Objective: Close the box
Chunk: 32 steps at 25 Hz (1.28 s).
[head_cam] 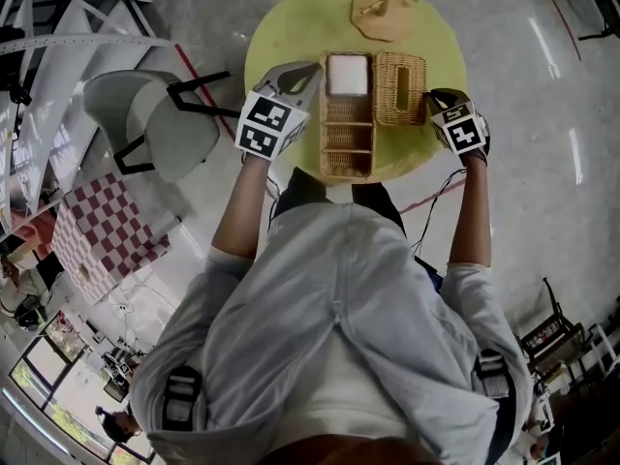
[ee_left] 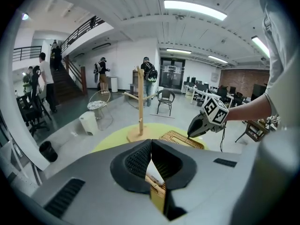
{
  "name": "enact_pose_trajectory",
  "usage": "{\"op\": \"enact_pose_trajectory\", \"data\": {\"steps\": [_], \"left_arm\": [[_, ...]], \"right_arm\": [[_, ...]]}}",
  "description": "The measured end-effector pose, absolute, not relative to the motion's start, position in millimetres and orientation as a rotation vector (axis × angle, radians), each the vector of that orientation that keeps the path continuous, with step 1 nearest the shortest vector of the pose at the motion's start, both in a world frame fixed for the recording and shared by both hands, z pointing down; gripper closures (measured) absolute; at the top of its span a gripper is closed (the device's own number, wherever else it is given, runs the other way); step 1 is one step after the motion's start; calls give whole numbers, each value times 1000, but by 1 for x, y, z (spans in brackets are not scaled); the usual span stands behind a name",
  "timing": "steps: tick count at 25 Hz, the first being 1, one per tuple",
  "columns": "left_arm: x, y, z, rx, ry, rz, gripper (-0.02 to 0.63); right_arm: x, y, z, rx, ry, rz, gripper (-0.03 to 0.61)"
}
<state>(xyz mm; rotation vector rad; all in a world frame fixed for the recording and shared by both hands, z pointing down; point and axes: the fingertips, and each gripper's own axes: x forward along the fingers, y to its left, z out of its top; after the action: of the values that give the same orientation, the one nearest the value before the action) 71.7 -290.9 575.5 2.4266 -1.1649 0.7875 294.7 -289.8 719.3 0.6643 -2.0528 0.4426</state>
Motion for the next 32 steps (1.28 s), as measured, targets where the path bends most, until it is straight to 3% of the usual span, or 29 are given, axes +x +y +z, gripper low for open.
{"op": "enact_pose_trajectory", "data": {"steps": [15,32], "left_arm": [[13,-303,524,2606,-1039,650,584],[-31,-317,521,2731,-801,591,584]], "right_arm": [[261,-284,606,1012,-1957,440,531],[131,-269,560,1106,-2078,407,531]]}}
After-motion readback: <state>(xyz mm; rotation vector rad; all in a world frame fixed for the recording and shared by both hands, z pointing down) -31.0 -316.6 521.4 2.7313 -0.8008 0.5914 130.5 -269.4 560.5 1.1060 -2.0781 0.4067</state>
